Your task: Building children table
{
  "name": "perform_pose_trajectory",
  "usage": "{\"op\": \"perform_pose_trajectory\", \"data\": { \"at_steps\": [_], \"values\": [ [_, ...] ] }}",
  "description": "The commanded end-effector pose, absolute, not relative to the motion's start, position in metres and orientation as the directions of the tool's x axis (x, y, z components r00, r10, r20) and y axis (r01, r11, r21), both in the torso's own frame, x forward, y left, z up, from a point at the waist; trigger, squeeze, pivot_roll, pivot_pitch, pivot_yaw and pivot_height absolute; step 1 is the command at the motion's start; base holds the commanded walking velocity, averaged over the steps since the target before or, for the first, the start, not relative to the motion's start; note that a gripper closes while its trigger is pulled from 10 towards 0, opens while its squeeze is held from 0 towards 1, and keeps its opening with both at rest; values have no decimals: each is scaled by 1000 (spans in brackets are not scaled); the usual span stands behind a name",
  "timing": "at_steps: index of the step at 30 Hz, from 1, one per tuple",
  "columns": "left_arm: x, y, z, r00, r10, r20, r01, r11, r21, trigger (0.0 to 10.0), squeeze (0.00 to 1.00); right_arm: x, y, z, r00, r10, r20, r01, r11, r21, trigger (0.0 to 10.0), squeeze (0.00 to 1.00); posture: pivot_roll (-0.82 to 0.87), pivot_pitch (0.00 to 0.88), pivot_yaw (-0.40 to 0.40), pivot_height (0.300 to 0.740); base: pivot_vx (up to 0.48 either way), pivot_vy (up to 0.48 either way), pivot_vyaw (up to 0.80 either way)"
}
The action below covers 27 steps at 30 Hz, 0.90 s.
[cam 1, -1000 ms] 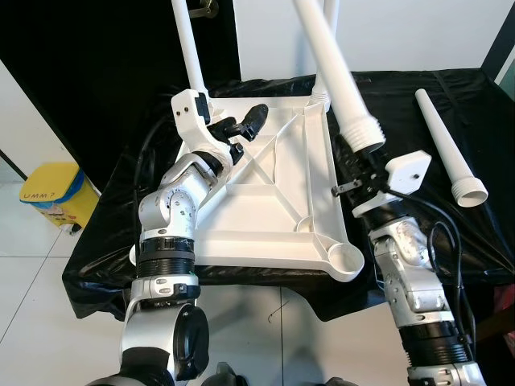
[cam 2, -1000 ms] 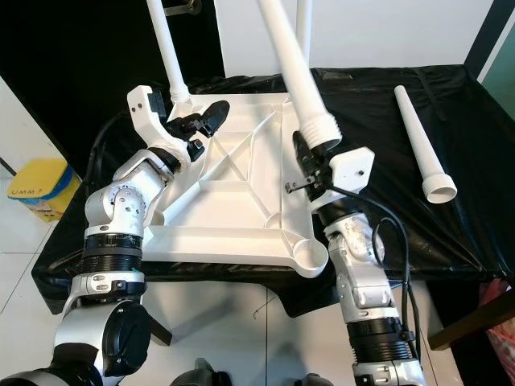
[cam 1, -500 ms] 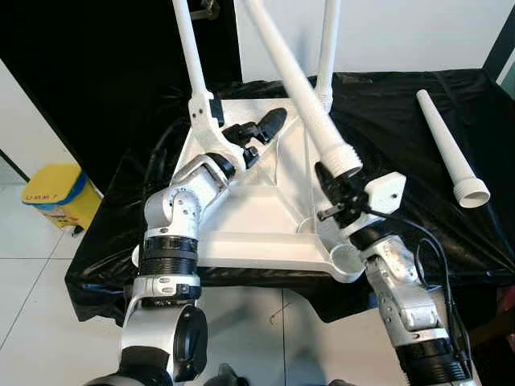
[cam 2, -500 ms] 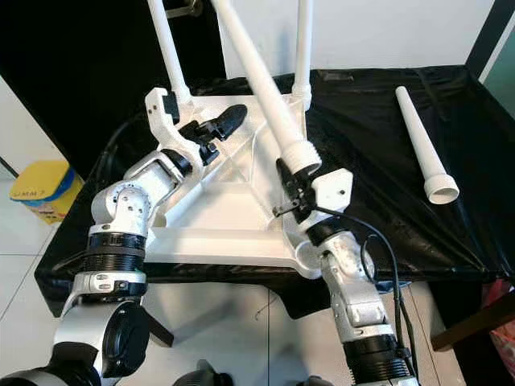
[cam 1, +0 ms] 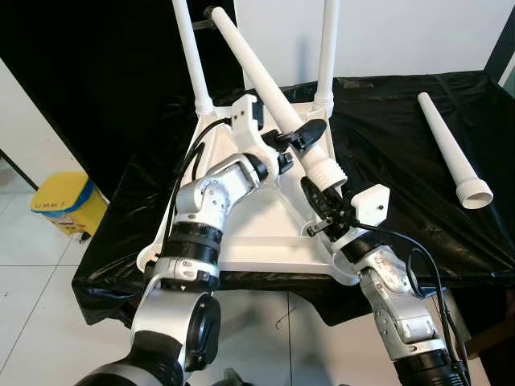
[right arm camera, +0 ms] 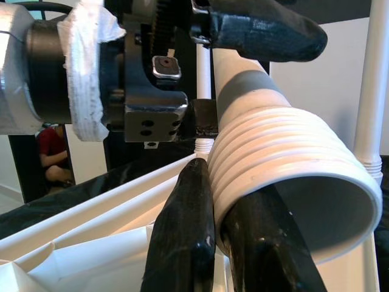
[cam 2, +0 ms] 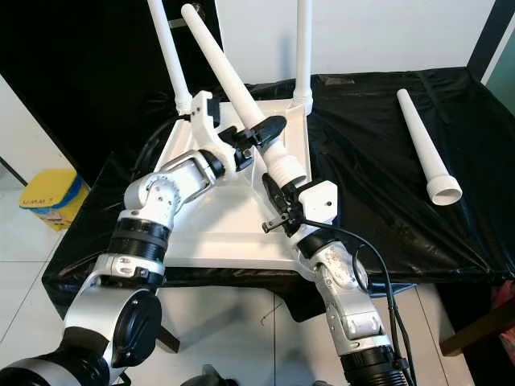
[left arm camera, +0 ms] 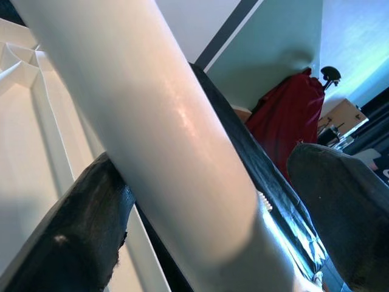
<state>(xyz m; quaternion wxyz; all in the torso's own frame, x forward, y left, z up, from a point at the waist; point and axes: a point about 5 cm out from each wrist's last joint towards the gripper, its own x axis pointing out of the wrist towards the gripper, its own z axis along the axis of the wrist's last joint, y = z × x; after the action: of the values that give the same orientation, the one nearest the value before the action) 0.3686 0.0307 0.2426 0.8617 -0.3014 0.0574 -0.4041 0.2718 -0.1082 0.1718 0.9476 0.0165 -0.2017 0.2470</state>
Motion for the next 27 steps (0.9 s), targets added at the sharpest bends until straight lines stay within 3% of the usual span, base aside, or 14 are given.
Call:
{"op": "perform_pose_trajectory", "data": {
  "at_steps": [1, 14, 27],
  "values": [
    [363, 27, 252, 506, -819, 269, 798, 326, -507, 10000, 0, 269, -104, 175, 777, 484, 403, -494, 865, -86, 10000, 0, -108, 17, 119, 740, 0, 0, 0],
    [395, 60, 280, 626, -753, 204, 717, 453, -531, 10000, 0, 266, -101, 175, 759, 517, 395, -512, 849, -129, 10000, 0, -109, 13, 116, 740, 0, 0, 0],
    [408, 72, 289, 709, -672, 214, 628, 465, -624, 10000, 0, 264, -96, 180, 717, 566, 408, -556, 816, -156, 10000, 0, -97, 24, 104, 740, 0, 0, 0]
  ]
}}
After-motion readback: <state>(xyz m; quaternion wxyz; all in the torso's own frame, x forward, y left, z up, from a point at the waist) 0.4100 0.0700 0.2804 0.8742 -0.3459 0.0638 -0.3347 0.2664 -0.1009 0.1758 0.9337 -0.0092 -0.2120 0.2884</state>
